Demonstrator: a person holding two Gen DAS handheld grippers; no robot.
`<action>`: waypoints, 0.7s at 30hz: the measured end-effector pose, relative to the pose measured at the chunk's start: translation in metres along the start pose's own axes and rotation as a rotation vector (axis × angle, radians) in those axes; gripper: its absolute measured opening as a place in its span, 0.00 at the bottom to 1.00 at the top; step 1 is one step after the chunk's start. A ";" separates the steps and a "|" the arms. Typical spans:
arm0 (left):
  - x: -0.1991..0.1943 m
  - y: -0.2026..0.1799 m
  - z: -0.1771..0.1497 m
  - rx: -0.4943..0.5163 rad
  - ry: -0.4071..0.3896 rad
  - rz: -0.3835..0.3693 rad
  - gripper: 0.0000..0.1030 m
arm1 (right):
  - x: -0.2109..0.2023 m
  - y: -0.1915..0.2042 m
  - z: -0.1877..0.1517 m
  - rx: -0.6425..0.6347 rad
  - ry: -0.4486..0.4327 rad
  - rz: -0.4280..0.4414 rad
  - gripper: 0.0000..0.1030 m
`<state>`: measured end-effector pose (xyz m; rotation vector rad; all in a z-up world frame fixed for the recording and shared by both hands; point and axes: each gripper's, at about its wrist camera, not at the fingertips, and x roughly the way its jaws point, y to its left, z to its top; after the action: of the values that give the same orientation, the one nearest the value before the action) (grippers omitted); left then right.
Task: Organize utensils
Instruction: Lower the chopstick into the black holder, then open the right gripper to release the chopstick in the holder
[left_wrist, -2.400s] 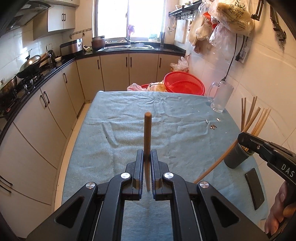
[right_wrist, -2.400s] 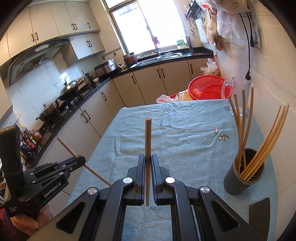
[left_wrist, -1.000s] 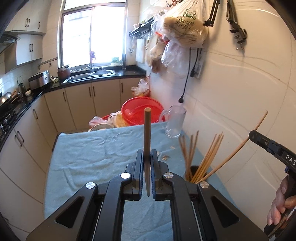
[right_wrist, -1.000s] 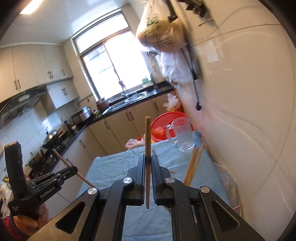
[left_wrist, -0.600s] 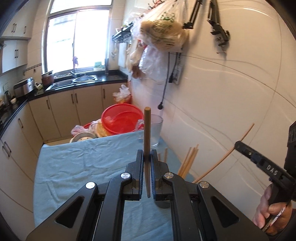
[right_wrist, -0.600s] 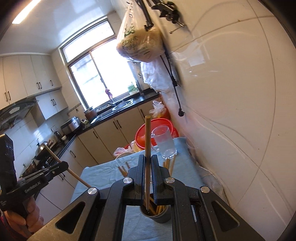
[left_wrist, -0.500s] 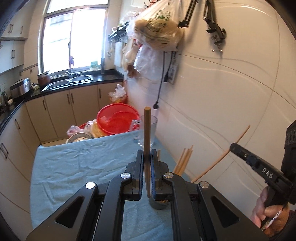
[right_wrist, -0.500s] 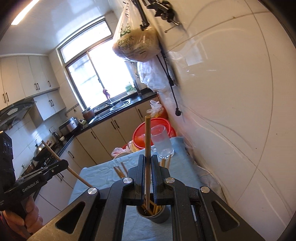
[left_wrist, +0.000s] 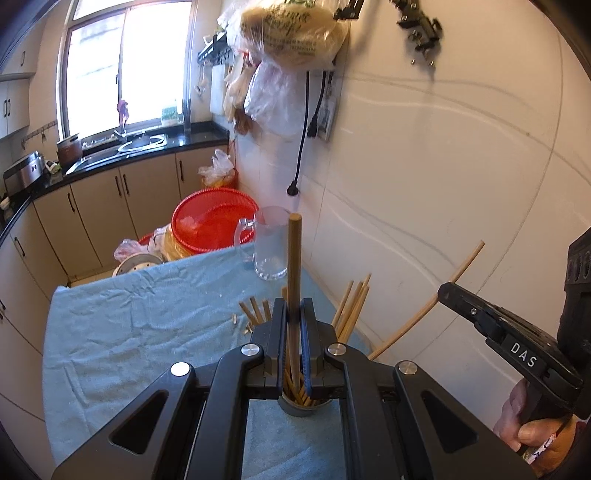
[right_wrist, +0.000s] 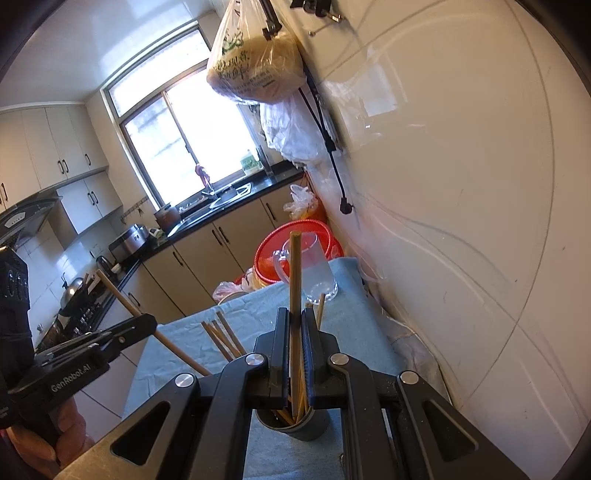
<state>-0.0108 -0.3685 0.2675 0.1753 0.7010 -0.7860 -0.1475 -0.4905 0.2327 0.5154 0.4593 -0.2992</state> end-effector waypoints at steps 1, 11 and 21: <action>0.003 0.001 -0.001 -0.002 0.006 0.002 0.06 | 0.003 0.000 -0.002 -0.003 0.008 -0.001 0.07; 0.025 0.008 -0.016 -0.016 0.076 0.010 0.06 | 0.035 0.000 -0.014 -0.008 0.097 -0.013 0.07; 0.051 0.017 -0.027 -0.022 0.121 0.032 0.07 | 0.067 -0.010 -0.027 -0.003 0.163 -0.042 0.07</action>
<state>0.0124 -0.3758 0.2122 0.2148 0.8190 -0.7407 -0.1031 -0.4952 0.1747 0.5299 0.6289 -0.2975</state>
